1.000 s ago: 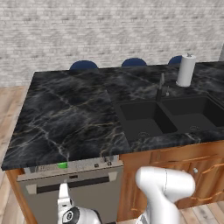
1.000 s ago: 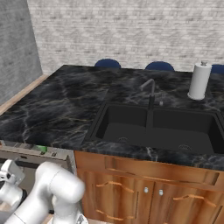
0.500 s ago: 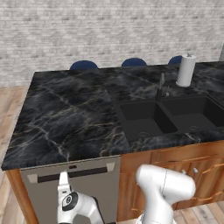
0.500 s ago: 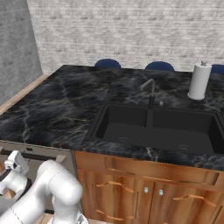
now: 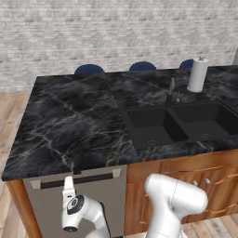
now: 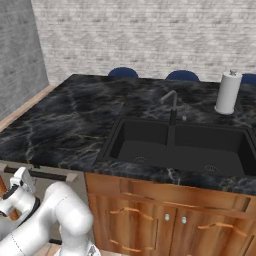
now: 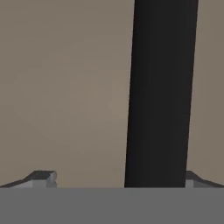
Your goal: Pick up the cup and bowl from the counter, place them in the dishwasher, and close the dishwasher door.
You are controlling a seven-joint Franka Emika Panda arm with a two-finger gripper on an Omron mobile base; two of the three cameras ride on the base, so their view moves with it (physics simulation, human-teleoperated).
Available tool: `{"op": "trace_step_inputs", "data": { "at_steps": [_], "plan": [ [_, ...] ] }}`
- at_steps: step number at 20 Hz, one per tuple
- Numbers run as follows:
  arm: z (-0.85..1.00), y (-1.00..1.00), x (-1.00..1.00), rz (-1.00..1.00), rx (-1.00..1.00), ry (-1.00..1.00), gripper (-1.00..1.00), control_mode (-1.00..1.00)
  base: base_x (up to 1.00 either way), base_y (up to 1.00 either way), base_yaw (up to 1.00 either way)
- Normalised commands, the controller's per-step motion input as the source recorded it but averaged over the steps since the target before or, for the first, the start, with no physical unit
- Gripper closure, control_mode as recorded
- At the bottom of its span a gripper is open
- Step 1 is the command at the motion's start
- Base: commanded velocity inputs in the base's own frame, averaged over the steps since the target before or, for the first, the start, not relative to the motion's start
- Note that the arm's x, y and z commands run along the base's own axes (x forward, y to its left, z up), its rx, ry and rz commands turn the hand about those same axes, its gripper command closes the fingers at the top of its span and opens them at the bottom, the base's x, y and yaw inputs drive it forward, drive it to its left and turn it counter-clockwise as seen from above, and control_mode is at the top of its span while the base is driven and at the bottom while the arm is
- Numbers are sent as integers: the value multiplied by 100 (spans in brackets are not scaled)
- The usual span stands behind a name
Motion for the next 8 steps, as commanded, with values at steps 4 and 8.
{"op": "trace_step_inputs", "data": {
  "at_steps": [4,8],
  "plan": [
    [-27,-44,88,-2,0,0,-100,-100,0,0,0],
    [-26,-51,91,-3,0,0,-100,-100,0,0,0]
  ]
}}
